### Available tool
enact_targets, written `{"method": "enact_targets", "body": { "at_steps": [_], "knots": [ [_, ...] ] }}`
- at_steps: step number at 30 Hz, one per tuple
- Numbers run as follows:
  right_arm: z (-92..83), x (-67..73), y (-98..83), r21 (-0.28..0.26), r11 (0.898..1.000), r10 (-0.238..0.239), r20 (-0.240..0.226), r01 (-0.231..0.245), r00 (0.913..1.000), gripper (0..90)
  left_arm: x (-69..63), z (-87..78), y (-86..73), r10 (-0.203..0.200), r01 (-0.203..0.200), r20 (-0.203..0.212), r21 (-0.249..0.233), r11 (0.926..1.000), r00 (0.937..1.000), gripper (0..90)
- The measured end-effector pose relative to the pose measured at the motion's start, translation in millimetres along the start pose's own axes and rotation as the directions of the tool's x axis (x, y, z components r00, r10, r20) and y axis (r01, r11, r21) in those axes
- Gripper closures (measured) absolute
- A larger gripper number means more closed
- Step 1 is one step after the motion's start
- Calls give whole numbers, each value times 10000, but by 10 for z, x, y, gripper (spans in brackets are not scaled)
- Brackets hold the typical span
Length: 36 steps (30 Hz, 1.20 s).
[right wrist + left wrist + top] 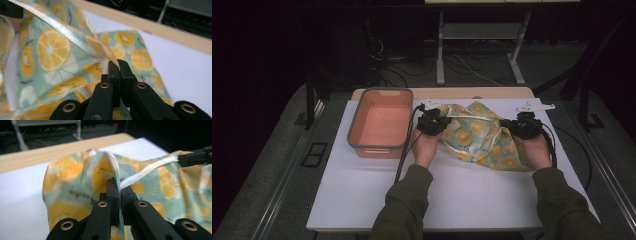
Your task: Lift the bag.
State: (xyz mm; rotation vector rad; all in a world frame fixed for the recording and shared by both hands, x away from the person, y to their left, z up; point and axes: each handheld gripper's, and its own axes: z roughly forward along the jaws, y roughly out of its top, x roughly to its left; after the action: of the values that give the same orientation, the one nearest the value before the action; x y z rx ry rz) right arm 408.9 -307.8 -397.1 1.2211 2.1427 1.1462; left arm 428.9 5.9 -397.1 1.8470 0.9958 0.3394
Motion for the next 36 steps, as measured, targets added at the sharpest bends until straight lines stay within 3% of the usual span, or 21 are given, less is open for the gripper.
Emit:
{"method": "enact_targets", "body": {
  "at_steps": [3,6,10,16,21,28,36],
  "knots": [
    [101,-29,-48,326,9993,188,-32,-187,9998,897,23,60,-41,38,-36,-101,263,9996,9999,824],
    [107,-45,-63,430,9984,372,-166,-364,9992,891,14,41,-65,123,-120,-72,330,9994,9999,706],
    [-3,-52,-38,84,9972,748,-685,-744,9948,744,-11,-63,-73,45,-53,320,254,9997,9995,529],
    [-223,-35,-26,-456,9921,1091,-1489,-1171,9828,497,-88,-267,-95,518,-530,585,194,9984,9969,316],
    [-427,21,11,-801,9909,888,-2178,-1084,9719,403,-147,-446,-122,847,-864,755,190,9961,9935,232],
    [-723,150,-40,-929,9937,357,-2737,-634,9611,320,-252,-717,-266,1293,-1331,1057,300,9907,9860,164],
    [-988,271,-253,-1045,9942,-66,-2912,-250,9566,244,-260,-1051,-512,1668,-1755,1382,528,9831,9762,128]
  ]
}}
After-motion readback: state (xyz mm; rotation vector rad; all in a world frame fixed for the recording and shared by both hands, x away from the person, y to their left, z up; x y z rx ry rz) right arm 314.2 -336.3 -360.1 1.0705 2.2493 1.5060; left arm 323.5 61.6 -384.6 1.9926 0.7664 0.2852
